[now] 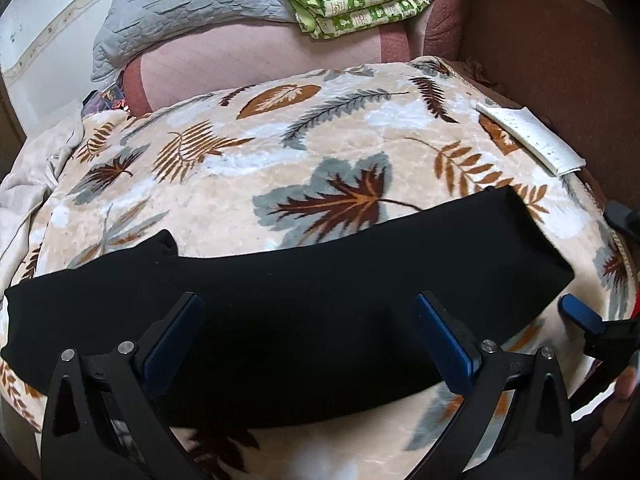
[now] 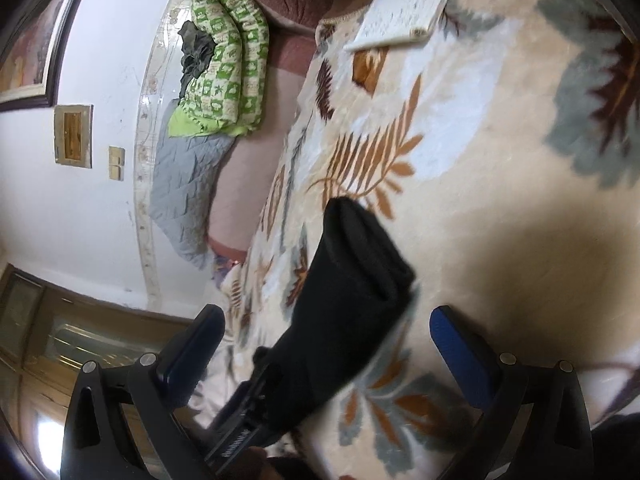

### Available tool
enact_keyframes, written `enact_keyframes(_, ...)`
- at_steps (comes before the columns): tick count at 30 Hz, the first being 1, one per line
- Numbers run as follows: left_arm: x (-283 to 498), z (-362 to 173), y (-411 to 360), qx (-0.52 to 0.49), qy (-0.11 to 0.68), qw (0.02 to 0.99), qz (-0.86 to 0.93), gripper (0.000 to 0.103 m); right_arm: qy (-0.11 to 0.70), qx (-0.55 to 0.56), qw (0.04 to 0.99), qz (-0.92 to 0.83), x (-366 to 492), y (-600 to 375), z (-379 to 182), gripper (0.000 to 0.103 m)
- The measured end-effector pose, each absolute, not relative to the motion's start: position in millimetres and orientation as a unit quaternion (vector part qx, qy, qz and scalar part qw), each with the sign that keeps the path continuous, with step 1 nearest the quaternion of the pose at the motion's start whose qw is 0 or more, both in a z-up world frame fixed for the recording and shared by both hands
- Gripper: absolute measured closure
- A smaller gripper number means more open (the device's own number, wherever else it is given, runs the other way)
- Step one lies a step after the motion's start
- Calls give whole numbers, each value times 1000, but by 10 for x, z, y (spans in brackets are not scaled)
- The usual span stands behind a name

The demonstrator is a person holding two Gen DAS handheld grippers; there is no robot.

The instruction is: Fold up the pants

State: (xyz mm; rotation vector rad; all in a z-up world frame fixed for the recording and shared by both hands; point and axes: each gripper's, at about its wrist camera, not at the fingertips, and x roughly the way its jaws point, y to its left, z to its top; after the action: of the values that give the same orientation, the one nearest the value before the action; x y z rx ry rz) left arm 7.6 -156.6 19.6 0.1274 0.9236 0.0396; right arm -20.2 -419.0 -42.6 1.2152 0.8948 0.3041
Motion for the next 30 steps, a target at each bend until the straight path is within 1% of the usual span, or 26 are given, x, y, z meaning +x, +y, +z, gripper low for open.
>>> enact_keyframes(4,125,92,-1348,4,463,886,13,0,410,548,718,124,-164,-4139,-465,0)
enact_keyframes(8,134,-83,-1305,-24,486,874,1,0,417,533,726,122,-113,-4060,-454,0)
enact_keyframes(11,136,-104,-1385,-6,483,876,3,0,421,525,729,123,2,-4019,-454,0)
enact_keyframes(16,134,-102,-1358,-12,484,875,-1,0,416,526,733,119,54,-4006,-459,1)
enact_keyframes(21,131,-102,-1348,-14,484,875,0,0,421,503,743,132,-27,-3927,-432,3)
enact_keyframes(23,129,-109,-1365,-7,484,875,2,0,420,514,737,127,3,-3969,-467,7)
enact_keyframes(24,126,-110,-1370,-5,484,875,2,0,417,521,734,122,4,-3997,-480,13)
enact_keyframes(25,125,-109,-1367,-5,483,875,2,0,418,524,733,117,-8,-4020,-494,22)
enact_keyframes(26,128,-111,-1372,-5,484,875,2,0,423,520,733,111,-25,-4033,-508,28)
enact_keyframes(27,125,-110,-1373,-4,484,875,3,0,429,516,735,103,-39,-4047,-523,42)
enact_keyframes(28,121,-110,-1379,-2,483,876,4,0,437,511,734,96,-43,-4058,-546,59)
enact_keyframes(29,116,-113,-1389,2,482,876,5,0,442,508,733,91,-46,-4079,-570,71)
enact_keyframes(30,109,-116,-1400,6,481,877,6,0,449,507,730,83,-51,-4106,-612,93)
